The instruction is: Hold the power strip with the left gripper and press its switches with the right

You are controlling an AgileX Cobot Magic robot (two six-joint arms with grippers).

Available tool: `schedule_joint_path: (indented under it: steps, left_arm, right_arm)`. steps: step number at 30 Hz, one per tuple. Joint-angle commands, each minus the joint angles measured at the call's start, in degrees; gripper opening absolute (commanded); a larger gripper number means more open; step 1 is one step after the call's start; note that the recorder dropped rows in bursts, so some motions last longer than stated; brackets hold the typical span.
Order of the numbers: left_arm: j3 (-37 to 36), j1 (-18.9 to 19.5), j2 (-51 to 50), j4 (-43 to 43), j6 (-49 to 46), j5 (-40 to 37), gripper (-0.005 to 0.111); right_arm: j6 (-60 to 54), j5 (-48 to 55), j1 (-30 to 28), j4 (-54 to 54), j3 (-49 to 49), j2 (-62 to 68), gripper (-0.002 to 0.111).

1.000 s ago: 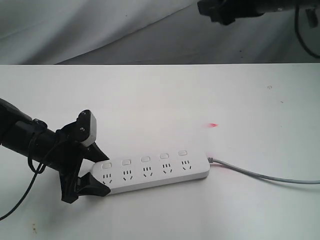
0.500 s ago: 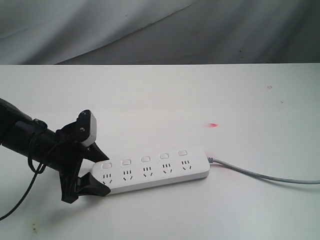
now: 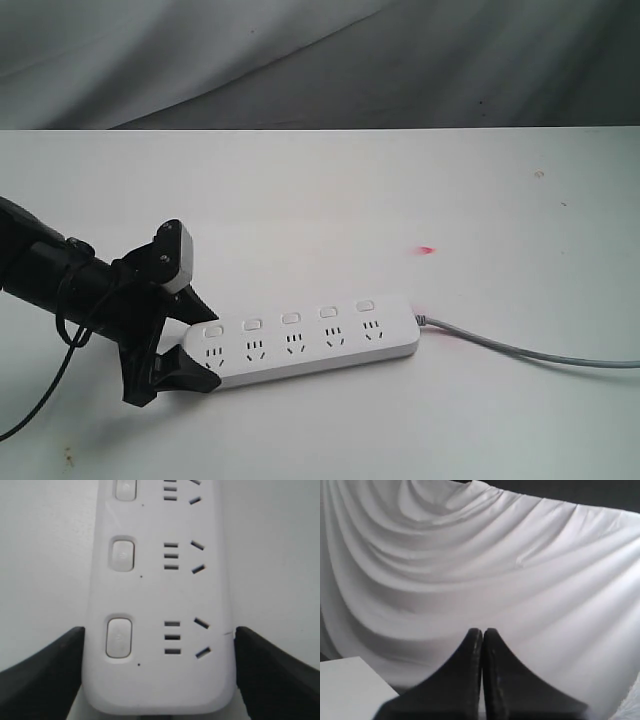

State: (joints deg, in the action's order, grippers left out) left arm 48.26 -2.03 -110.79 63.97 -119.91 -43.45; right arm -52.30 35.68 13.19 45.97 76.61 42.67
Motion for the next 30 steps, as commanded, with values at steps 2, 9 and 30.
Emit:
schedule_joint_path:
  steps: [2, 9, 30]
  left_arm:
    - [0.3, -0.2, 0.0, 0.2, -0.1, -0.3, 0.000]
    - [0.3, -0.2, 0.0, 0.2, -0.1, -0.3, 0.000]
    - [0.3, -0.2, 0.0, 0.2, -0.1, -0.3, 0.000]
  right_arm:
    - [0.3, 0.3, 0.0, -0.6, -0.1, -4.2, 0.000]
    - [7.5, -2.7, -1.0, -3.1, -0.2, -8.6, 0.000]
    - [48.2, -7.5, -10.8, -36.4, -36.4, -16.2, 0.000]
